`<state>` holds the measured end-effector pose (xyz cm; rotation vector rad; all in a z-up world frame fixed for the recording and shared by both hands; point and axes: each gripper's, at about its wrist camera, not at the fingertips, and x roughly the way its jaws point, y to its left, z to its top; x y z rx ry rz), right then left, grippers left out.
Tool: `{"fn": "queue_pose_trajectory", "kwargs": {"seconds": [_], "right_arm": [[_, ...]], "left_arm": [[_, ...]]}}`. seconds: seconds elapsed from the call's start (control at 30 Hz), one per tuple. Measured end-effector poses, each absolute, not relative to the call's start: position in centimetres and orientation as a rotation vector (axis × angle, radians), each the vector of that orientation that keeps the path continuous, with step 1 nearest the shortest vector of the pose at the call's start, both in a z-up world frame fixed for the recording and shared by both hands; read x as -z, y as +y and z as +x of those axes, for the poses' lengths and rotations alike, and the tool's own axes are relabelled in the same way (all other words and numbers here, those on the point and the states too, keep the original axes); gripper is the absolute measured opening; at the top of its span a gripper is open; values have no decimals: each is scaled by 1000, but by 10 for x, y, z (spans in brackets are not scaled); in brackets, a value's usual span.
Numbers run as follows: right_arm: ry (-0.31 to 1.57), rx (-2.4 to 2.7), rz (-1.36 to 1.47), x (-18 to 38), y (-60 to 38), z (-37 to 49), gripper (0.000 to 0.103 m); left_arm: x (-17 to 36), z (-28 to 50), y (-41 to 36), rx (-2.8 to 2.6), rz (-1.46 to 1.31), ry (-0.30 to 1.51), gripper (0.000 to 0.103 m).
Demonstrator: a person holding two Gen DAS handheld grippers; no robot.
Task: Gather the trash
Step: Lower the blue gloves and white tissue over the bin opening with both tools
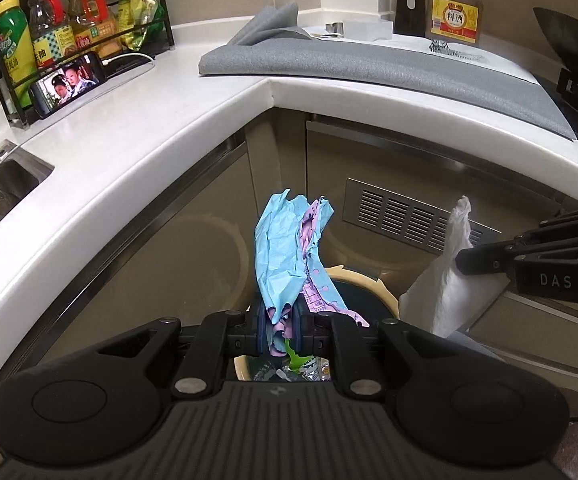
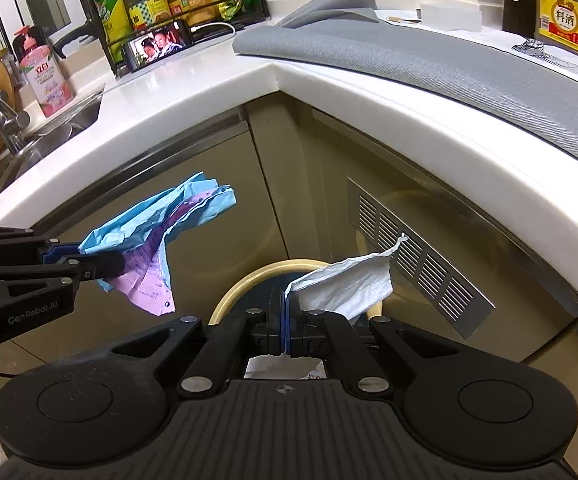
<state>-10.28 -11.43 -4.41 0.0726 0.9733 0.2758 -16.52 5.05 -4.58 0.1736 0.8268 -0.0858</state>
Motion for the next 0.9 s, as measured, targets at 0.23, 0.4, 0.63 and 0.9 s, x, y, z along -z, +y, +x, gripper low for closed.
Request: {"fn": "queue_pose_trajectory", "kwargs": {"seconds": [0.23,0.4,0.63,0.9], "right_arm": [[1003,-278,62,50,-108,-96,1],[1021,-284,48,53,-102,-91,1],[1059,-281,45,62,-97,-81,1],[1105,-277,35,80,-92,-68,1]], "left_arm": [[54,-154,47,79,181,855,14],[61,-144,44,71,192,887,14],[69,-131,47,79,188,931,14],[89,-116,48,82,186,986,14]]}}
